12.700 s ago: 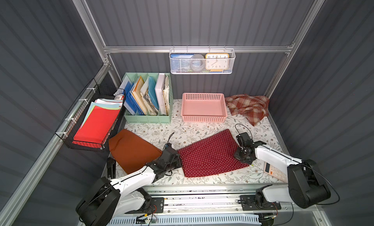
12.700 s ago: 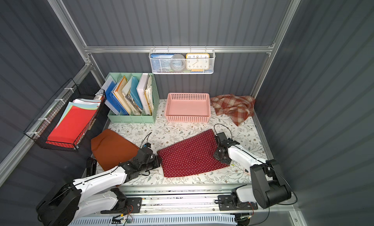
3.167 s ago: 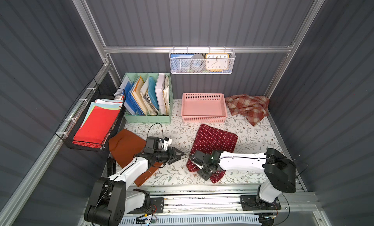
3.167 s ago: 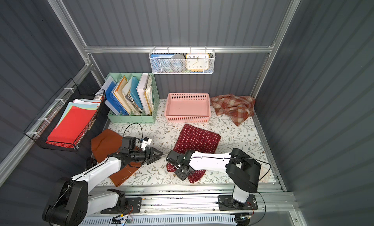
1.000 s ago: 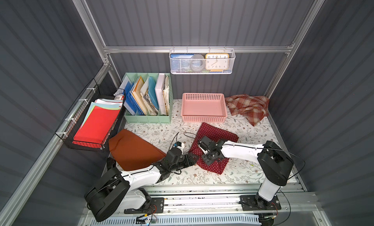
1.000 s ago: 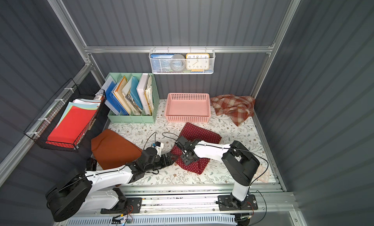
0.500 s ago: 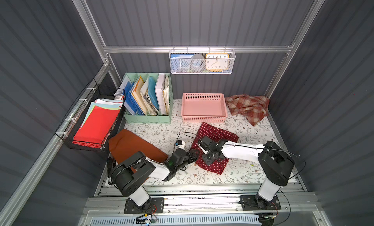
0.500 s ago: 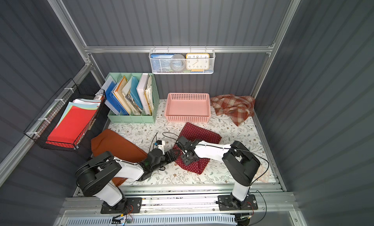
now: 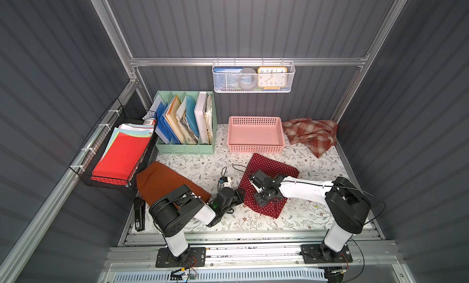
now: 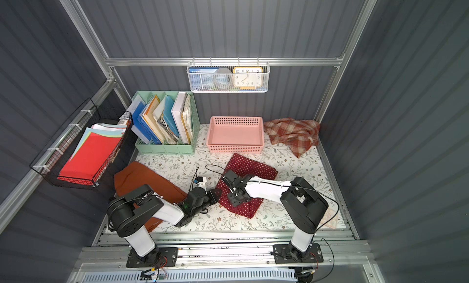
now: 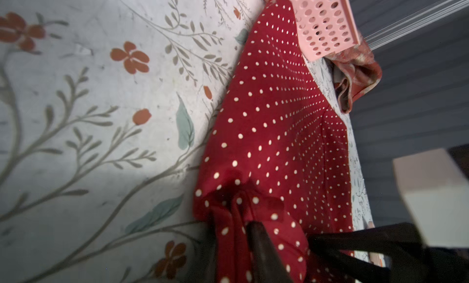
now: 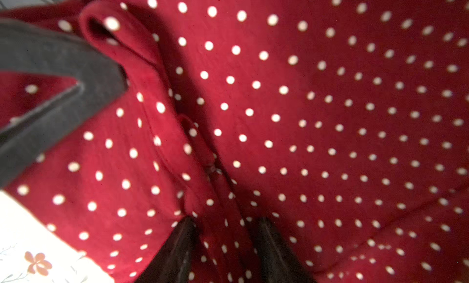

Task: Roll up the skirts
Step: Roll the skirt at the center of the board.

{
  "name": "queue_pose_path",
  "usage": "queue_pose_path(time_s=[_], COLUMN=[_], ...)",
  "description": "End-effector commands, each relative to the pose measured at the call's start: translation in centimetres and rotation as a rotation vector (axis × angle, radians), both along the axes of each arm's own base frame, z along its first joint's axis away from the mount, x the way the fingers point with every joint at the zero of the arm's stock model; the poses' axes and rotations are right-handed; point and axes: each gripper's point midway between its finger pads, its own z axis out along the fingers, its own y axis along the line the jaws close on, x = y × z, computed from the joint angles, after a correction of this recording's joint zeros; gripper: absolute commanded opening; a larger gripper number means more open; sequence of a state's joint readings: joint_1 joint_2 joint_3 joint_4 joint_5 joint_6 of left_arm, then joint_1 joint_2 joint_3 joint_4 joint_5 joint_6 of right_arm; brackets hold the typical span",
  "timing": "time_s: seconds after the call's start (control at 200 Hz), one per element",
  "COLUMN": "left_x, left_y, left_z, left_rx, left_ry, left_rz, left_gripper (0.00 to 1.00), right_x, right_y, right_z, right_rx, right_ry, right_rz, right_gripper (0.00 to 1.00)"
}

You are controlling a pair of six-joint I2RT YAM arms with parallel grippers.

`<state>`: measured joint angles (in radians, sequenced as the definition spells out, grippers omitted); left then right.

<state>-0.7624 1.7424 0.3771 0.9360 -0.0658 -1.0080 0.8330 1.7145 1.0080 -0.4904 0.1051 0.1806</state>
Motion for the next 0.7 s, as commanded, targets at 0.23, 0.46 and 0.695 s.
queue_pose_path(time_s=[0.23, 0.46, 0.695], left_x=[-1.9, -1.8, -2.0], left_y=[1.6, 1.2, 0.0], left_z=[-1.8, 0.3, 0.8], left_rx=[0.116, 0.112, 0.113], left_ry=[0.071, 0.037, 0.037], left_rz=[-0.009, -0.017, -0.058], left_gripper=[0.00, 0.00, 0.00], right_x=[-1.4, -4.3, -4.4], right_y=[-4.1, -5.9, -7.9], right_z=[1.4, -0.4, -2.6], right_rx=[-0.091, -0.142, -0.285], right_ry=[0.002, 0.115, 0.122], right_rz=[-0.148, -0.282, -0.349], right_gripper=[0.51, 0.48, 0.46])
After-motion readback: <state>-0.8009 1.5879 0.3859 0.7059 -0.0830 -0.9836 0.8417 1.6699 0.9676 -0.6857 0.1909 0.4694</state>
